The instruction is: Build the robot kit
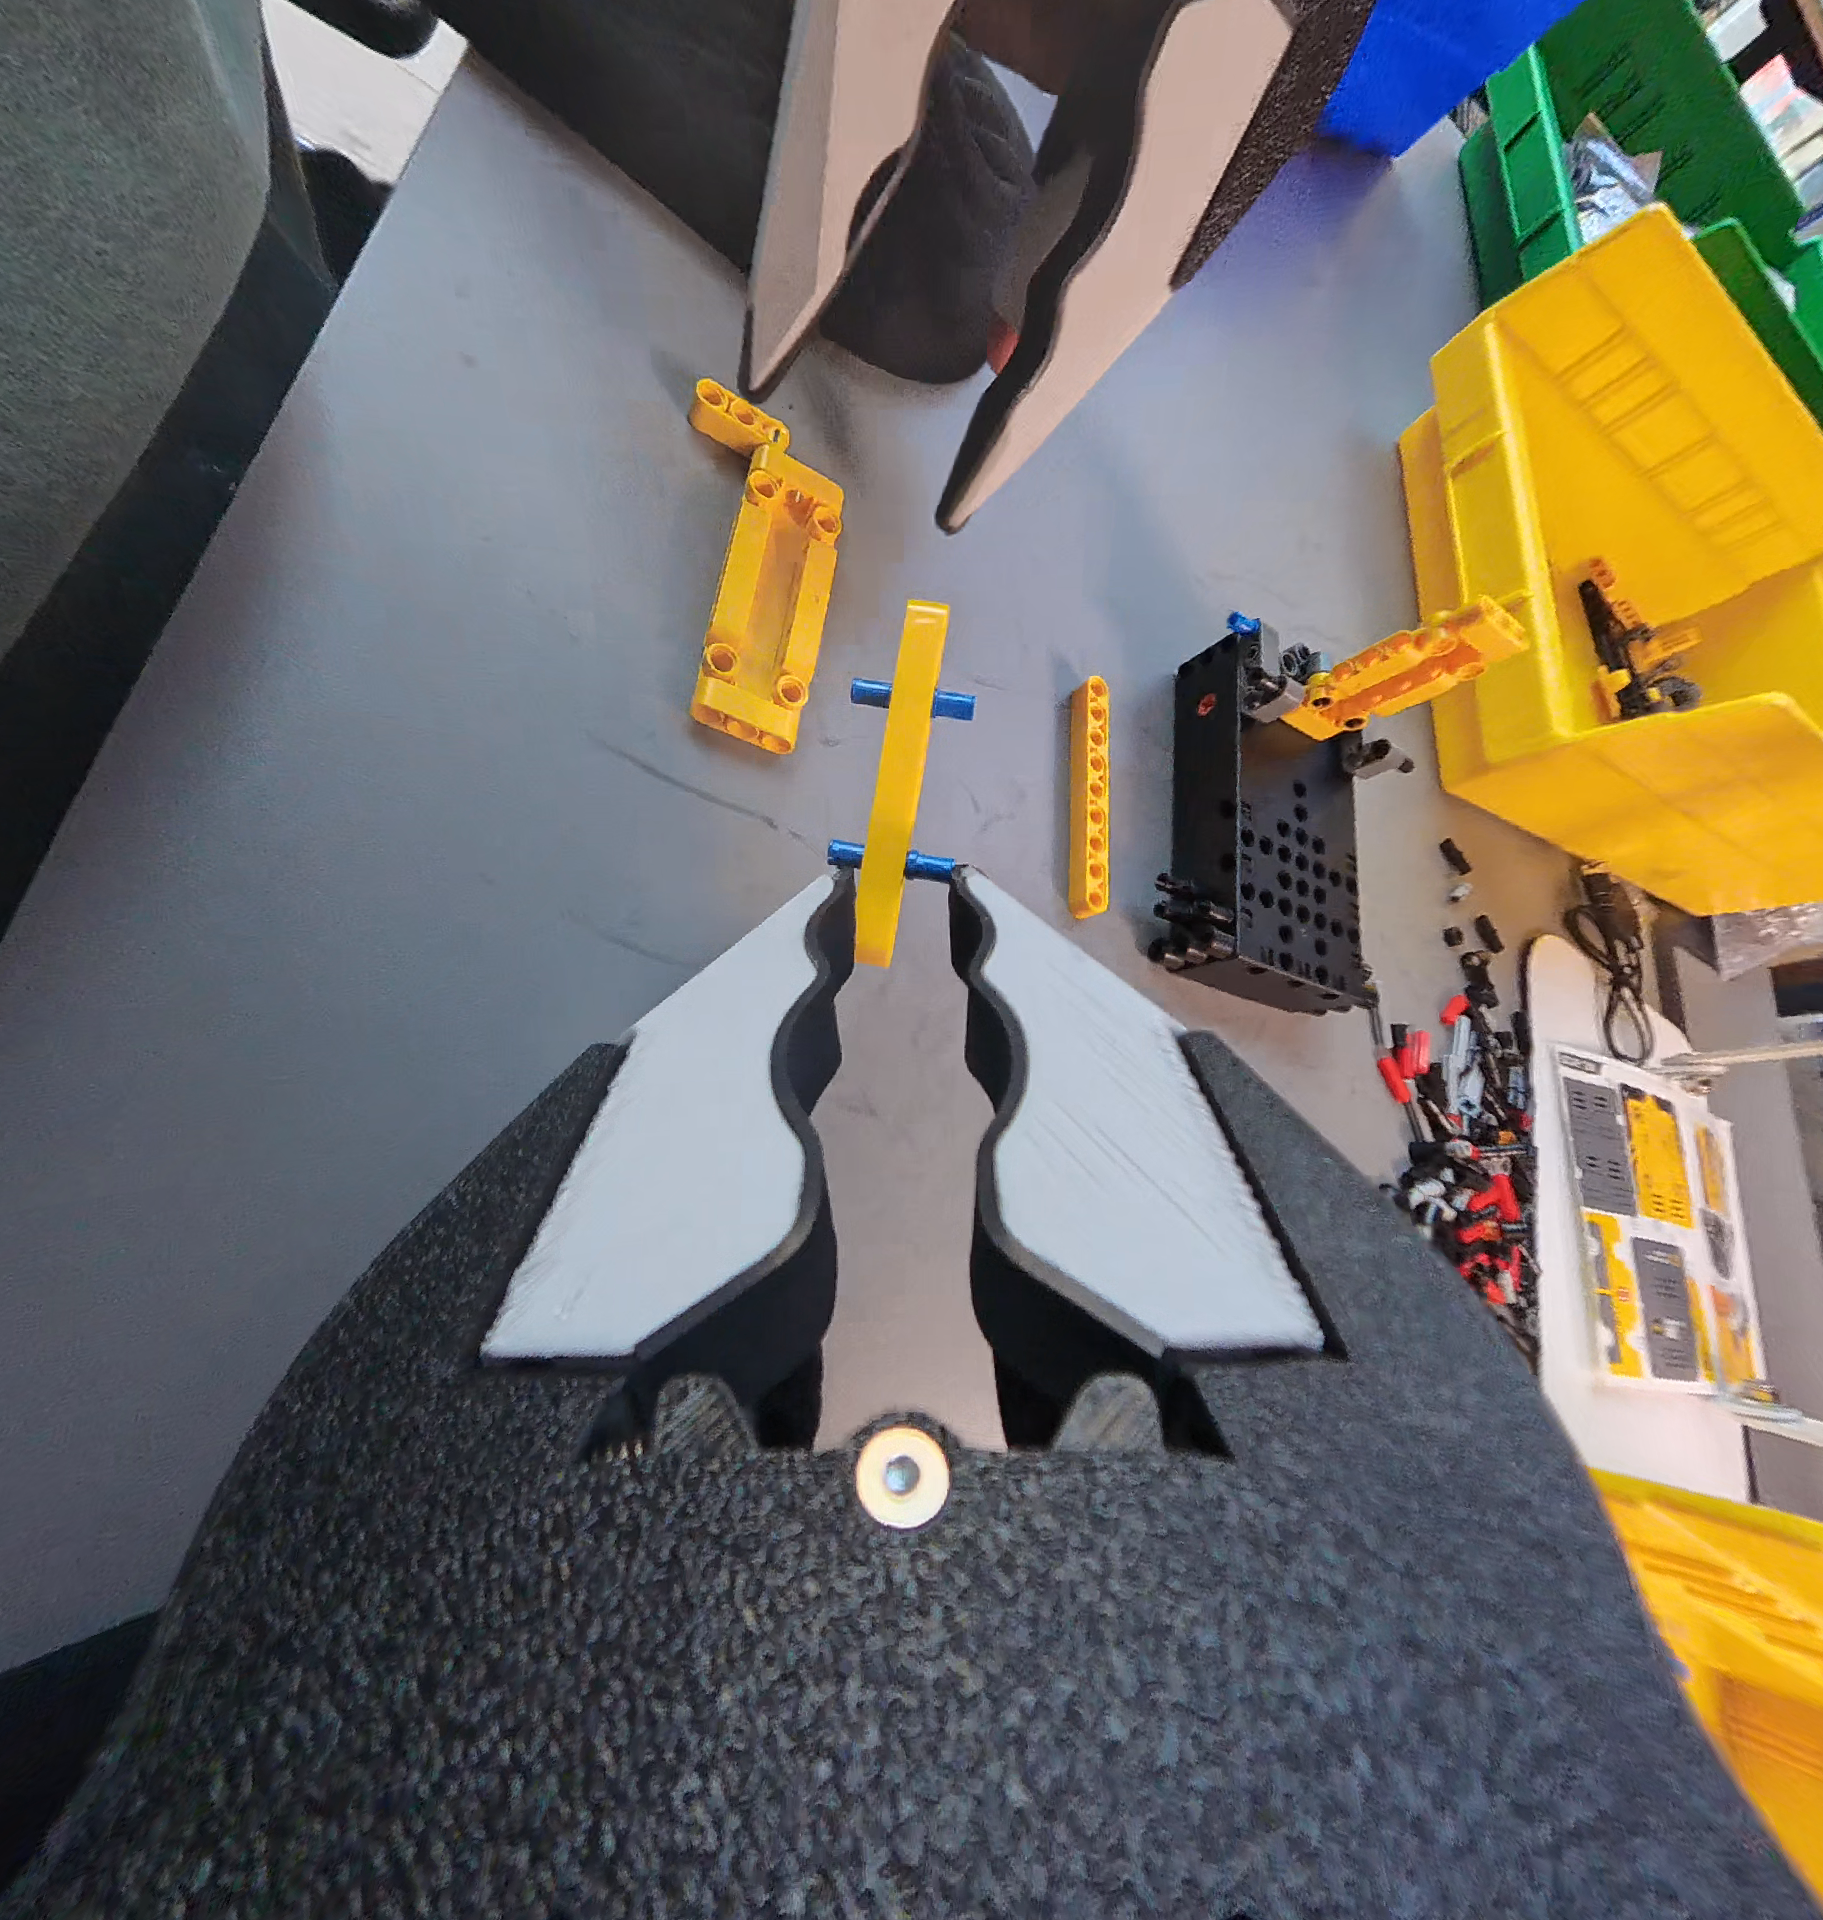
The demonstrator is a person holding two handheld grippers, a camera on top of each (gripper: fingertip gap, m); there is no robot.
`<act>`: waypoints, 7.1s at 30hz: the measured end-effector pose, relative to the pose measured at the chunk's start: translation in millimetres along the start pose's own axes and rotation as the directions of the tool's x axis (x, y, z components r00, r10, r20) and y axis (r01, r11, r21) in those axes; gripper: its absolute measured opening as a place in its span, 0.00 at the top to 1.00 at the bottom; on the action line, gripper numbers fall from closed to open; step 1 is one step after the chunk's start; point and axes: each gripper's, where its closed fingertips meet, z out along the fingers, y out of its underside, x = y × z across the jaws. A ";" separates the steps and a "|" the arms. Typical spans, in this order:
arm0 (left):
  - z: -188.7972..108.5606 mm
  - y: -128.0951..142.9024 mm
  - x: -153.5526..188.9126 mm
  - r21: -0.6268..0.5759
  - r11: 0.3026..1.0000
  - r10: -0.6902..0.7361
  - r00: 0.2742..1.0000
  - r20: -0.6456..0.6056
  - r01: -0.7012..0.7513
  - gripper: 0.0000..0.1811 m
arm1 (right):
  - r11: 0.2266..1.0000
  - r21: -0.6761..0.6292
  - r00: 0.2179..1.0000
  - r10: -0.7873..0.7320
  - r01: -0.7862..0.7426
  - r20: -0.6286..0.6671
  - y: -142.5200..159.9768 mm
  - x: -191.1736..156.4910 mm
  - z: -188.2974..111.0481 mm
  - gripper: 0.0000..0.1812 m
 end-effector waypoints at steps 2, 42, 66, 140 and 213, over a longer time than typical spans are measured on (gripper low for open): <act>8.3 9.7 4.0 -0.070 0.997 0.020 0.999 0.030 -0.018 0.74 | 0.999 -0.018 0.999 -0.045 0.045 -0.009 -1.3 -0.4 2.2 0.90; 3.0 -63.4 11.4 0.251 0.950 -0.151 0.977 -0.152 0.186 0.95 | 0.989 0.019 0.988 -0.144 0.145 -0.054 -29.4 2.9 -2.1 0.91; -8.6 -17.0 -9.5 0.083 0.996 -0.050 0.997 0.063 0.045 0.82 | 0.889 -0.043 0.852 0.449 -0.455 0.269 -6.1 4.9 15.8 0.95; -47.8 -132.7 -51.0 0.676 0.667 -0.231 0.949 -0.213 0.314 0.96 | 0.986 0.091 0.940 0.162 -0.141 -0.301 -47.8 107.5 -49.9 0.96; 16.5 -119.3 -17.4 0.383 0.457 -0.525 0.591 -0.612 0.803 0.96 | 0.757 -0.198 0.617 0.630 -0.622 0.471 -12.1 23.1 -30.0 0.94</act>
